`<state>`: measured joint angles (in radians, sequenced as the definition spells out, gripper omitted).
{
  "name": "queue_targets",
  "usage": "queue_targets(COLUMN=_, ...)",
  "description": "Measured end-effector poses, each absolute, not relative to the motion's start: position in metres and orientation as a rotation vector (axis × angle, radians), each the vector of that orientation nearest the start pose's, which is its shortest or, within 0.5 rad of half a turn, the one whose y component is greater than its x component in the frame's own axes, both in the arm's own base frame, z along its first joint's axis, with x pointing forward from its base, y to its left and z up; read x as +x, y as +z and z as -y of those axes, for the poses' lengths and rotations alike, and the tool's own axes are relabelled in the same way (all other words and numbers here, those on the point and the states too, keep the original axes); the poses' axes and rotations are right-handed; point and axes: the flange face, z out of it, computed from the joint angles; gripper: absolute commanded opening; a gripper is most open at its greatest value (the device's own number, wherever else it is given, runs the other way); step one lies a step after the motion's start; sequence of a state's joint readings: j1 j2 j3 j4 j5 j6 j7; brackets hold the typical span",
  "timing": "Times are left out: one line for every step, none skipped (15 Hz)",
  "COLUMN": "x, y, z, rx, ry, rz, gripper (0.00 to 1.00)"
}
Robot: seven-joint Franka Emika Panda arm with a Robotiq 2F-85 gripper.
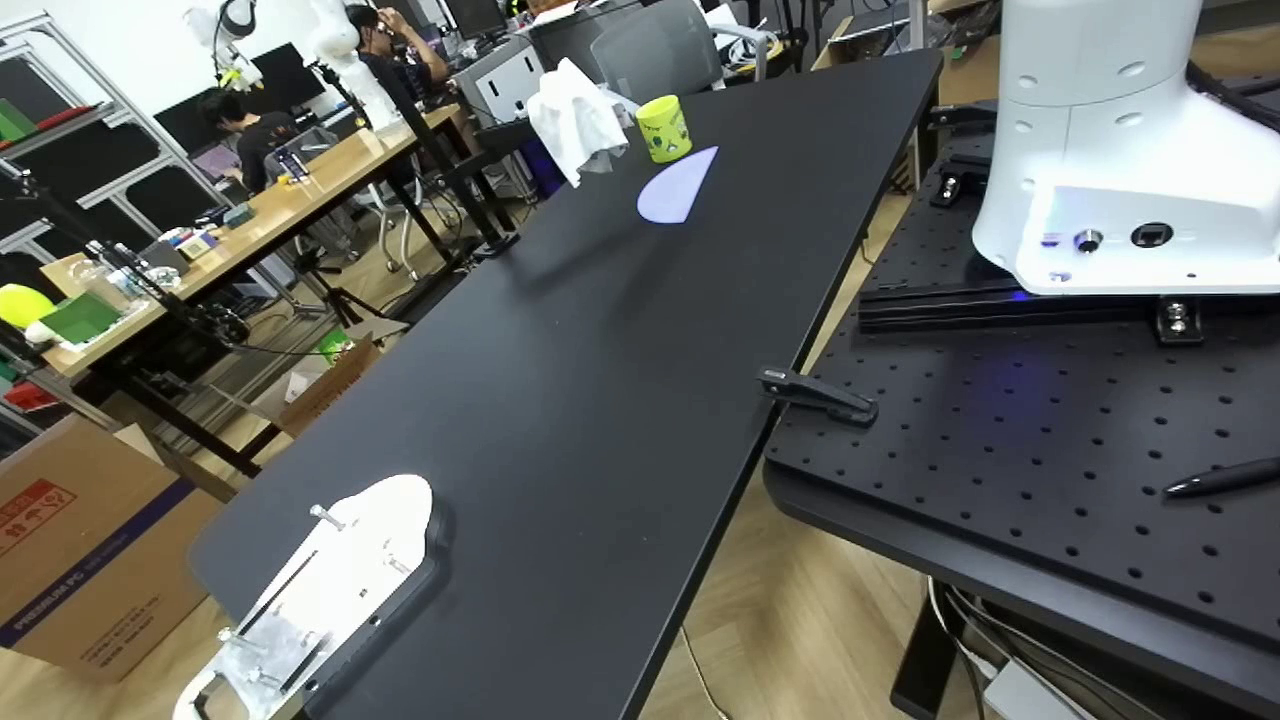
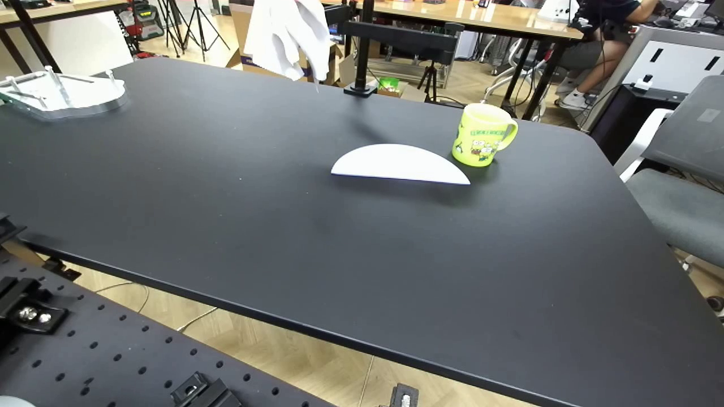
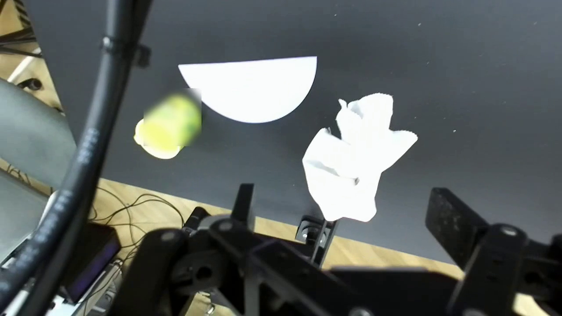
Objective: Remove the towel from the rack and put it on the table.
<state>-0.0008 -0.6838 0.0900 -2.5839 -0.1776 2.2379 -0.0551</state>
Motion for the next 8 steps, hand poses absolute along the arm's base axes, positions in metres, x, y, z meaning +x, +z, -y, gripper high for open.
queue_targets(x=0.38, y=0.508, z=-0.027, rx=-3.283, ry=-0.596, rz=0.363, gripper=1.0)
queue_targets(x=0.388, y=0.503, z=-0.024, rx=-3.276, ry=-0.626, rz=0.361, gripper=1.0)
queue_targets(x=0.397, y=0.497, z=-0.021, rx=-3.266, ry=-0.647, rz=0.356, gripper=1.0)
queue_targets(x=0.406, y=0.488, z=-0.018, rx=-3.252, ry=-0.659, rz=0.348, gripper=1.0)
queue_targets(x=0.414, y=0.479, z=-0.016, rx=-3.237, ry=-0.662, rz=0.338, gripper=1.0)
queue_targets(x=0.422, y=0.469, z=-0.016, rx=-3.221, ry=-0.657, rz=0.326, gripper=1.0)
queue_targets(x=0.43, y=0.459, z=-0.016, rx=-3.205, ry=-0.648, rz=0.316, gripper=1.0)
queue_targets(x=0.438, y=0.45, z=-0.019, rx=-3.19, ry=-0.634, rz=0.308, gripper=1.0)
